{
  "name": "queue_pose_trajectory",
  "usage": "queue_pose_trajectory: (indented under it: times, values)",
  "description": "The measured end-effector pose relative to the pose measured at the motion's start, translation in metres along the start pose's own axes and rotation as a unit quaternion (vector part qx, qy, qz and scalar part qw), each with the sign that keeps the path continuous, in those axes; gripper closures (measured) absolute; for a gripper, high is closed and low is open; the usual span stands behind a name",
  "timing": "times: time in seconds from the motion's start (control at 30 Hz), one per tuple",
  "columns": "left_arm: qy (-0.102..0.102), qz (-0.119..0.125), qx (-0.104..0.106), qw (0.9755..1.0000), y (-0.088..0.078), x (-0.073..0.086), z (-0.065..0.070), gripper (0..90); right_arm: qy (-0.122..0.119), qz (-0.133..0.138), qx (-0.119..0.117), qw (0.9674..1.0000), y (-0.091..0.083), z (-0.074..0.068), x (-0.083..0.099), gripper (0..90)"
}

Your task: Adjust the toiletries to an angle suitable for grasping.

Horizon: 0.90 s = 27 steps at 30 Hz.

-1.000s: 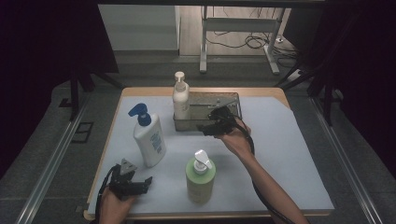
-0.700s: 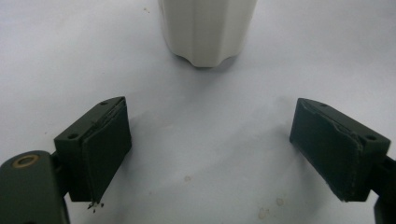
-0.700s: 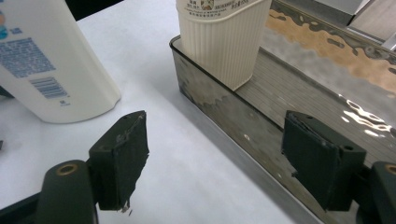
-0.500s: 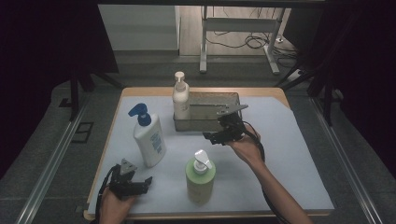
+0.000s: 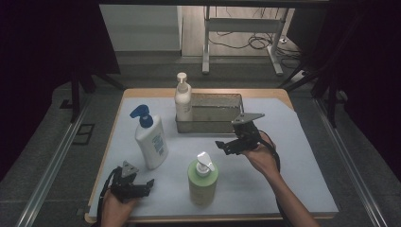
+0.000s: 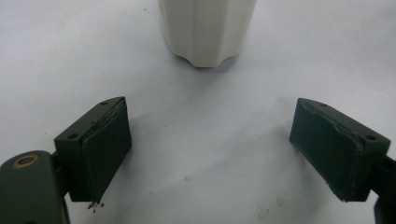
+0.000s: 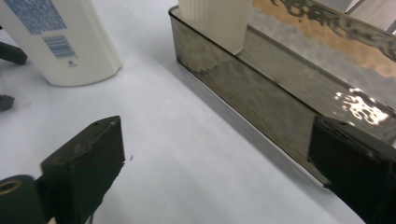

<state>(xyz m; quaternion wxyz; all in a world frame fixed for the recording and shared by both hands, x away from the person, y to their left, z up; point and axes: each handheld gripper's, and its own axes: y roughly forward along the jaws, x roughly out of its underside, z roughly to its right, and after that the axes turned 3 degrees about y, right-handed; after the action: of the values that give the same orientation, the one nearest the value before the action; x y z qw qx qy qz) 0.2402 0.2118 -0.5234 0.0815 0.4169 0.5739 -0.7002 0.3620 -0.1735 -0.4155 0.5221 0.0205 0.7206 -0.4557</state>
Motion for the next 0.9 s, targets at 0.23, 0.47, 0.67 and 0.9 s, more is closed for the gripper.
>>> queue_pose_trajectory:
  times: [0.23, 0.47, 0.67, 0.9]
  values:
    - [0.002, 0.000, 0.000, 1.0000, 0.000, 0.000, 0.000, 12.2, -0.002, -0.005, 0.013, 0.9999, -0.018, 0.006, 0.014, 0.0]
    - [0.000, 0.000, 0.000, 1.0000, 0.000, 0.000, 0.000, 12.2, 0.006, 0.002, 0.028, 0.9996, -0.033, 0.011, 0.032, 0.0]
    - [0.000, 0.000, -0.001, 1.0000, 0.000, 0.000, 0.000, 12.2, 0.005, -0.007, 0.044, 0.9990, -0.042, 0.012, 0.049, 0.0]
    - [-0.001, 0.000, 0.000, 1.0000, 0.000, 0.000, 0.000, 12.2, 0.010, -0.024, 0.068, 0.9973, -0.049, 0.012, 0.073, 0.0]
